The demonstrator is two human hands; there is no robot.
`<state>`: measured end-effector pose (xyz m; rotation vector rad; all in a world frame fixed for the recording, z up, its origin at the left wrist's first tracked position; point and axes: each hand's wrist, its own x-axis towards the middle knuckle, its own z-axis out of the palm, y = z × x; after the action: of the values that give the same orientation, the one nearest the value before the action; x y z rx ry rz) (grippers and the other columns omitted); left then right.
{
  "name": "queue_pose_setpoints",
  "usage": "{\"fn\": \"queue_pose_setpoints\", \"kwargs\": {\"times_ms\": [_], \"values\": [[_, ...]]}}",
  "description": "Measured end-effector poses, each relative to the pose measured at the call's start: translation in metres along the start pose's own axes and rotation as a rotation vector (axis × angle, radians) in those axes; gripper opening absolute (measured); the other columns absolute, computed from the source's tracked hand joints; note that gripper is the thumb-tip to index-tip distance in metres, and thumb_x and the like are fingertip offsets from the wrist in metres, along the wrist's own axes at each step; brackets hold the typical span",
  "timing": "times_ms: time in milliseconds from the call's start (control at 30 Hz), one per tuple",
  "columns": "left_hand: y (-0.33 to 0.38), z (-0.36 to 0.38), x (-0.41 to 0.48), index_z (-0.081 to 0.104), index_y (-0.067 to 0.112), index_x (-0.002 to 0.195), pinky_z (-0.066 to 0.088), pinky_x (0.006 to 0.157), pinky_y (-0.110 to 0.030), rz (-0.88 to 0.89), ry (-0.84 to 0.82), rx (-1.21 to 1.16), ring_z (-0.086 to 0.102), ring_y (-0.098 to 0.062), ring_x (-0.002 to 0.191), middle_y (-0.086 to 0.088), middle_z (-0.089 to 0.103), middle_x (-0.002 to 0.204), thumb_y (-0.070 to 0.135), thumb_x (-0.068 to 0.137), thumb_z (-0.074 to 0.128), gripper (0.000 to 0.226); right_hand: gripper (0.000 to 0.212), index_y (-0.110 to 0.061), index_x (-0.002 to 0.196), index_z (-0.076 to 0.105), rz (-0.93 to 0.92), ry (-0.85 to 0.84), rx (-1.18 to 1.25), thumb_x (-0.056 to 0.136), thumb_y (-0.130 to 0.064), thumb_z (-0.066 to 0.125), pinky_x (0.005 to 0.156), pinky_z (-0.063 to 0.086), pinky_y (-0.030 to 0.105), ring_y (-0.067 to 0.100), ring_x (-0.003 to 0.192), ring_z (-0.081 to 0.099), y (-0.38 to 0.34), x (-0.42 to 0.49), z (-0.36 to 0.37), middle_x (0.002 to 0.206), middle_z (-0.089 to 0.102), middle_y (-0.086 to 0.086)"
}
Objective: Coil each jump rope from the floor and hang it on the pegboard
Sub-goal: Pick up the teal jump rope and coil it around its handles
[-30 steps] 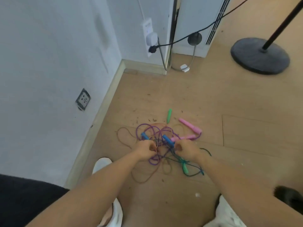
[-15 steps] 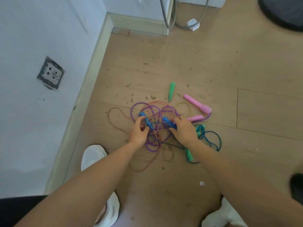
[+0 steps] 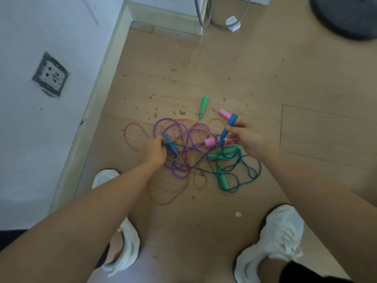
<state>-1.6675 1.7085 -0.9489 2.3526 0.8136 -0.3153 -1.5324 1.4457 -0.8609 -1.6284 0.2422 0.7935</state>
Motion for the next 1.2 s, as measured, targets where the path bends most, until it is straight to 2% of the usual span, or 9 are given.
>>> {"fn": "queue_pose_setpoints", "kwargs": {"times_ms": [100,233,333,467,533,633,800,933,1200], "values": [[0.014,-0.002,-0.014,0.058,0.014,0.109,0.051,0.088,-0.047,0.005,0.121,-0.037,0.059,-0.035,0.102,-0.015,0.059,0.115,0.003,0.080,0.065,0.031,0.011,-0.014,0.088,0.058,0.059,0.033,0.181,0.094,-0.004,0.060,0.057,0.054,0.024,0.012,0.057,0.061,-0.007,-0.010,-0.014,0.078,0.066,-0.002],[0.038,0.004,-0.038,0.056,0.011,0.118,0.047,0.087,-0.046,0.336,0.200,0.144,0.053,-0.034,0.105,-0.013,0.054,0.116,0.013,0.074,0.066,0.045,0.009,-0.014,0.090,0.056,0.088,0.106,0.323,0.095,-0.007,0.061,0.072,0.056,0.027,0.016,0.070,0.064,-0.002,-0.015,-0.029,0.082,0.066,0.006],[0.058,0.024,-0.052,0.054,0.023,0.132,0.051,0.081,-0.040,0.577,0.080,0.180,0.053,-0.028,0.103,-0.006,0.054,0.118,0.022,0.071,0.069,0.062,0.010,-0.009,0.103,0.056,0.094,0.129,0.327,0.095,-0.007,0.061,0.073,0.058,0.026,0.016,0.074,0.066,0.009,-0.018,-0.038,0.090,0.066,0.008],[0.089,0.055,-0.065,0.041,0.035,0.144,0.046,0.095,-0.042,0.774,-0.144,0.397,0.040,-0.027,0.125,-0.001,0.040,0.146,0.044,0.077,0.072,0.075,0.029,-0.004,0.125,0.057,0.078,0.141,0.384,0.097,-0.010,0.058,0.091,0.056,0.031,0.021,0.091,0.069,0.020,-0.020,-0.047,0.105,0.069,0.012],[0.096,0.066,-0.065,0.036,0.038,0.147,0.040,0.100,-0.044,0.740,-0.228,0.472,0.035,-0.028,0.131,0.001,0.036,0.150,0.047,0.082,0.069,0.073,0.035,-0.006,0.130,0.056,0.053,0.139,0.299,0.095,-0.004,0.057,0.086,0.057,0.027,0.020,0.097,0.067,0.029,-0.020,-0.049,0.114,0.068,0.012],[0.101,0.076,-0.064,0.037,0.038,0.146,0.040,0.098,-0.043,0.684,-0.253,0.531,0.041,-0.028,0.123,0.001,0.045,0.140,0.047,0.086,0.066,0.067,0.044,-0.009,0.132,0.057,-0.011,0.213,-0.173,0.089,0.002,0.061,0.067,0.053,0.019,0.013,0.082,0.062,0.053,-0.023,-0.051,0.115,0.064,0.009],[0.101,0.075,-0.054,0.054,0.033,0.122,0.043,0.088,-0.040,0.624,-0.234,0.464,0.049,-0.026,0.112,0.001,0.056,0.119,0.038,0.086,0.067,0.039,0.062,-0.023,0.130,0.062,-0.174,0.074,-0.830,0.073,-0.005,0.079,0.097,0.047,0.031,0.020,0.109,0.058,0.094,-0.016,-0.046,0.126,0.054,0.004],[0.092,0.068,-0.048,0.062,0.027,0.105,0.044,0.086,-0.040,0.619,-0.257,0.383,0.053,-0.024,0.110,0.002,0.061,0.112,0.032,0.089,0.066,0.017,0.056,-0.025,0.129,0.054,-0.146,0.108,-0.994,0.078,-0.016,0.075,0.093,0.048,0.041,0.027,0.109,0.056,0.109,-0.007,-0.039,0.112,0.067,0.006],[0.071,0.047,-0.045,0.056,0.027,0.094,0.051,0.077,-0.033,0.451,-0.227,-0.195,0.064,-0.007,0.080,0.019,0.064,0.081,0.013,0.091,0.063,0.016,0.038,-0.019,0.113,0.059,-0.182,0.114,-1.072,0.081,-0.032,0.075,0.085,0.046,0.037,0.028,0.104,0.055,0.106,-0.006,-0.027,0.107,0.065,0.006]]}}
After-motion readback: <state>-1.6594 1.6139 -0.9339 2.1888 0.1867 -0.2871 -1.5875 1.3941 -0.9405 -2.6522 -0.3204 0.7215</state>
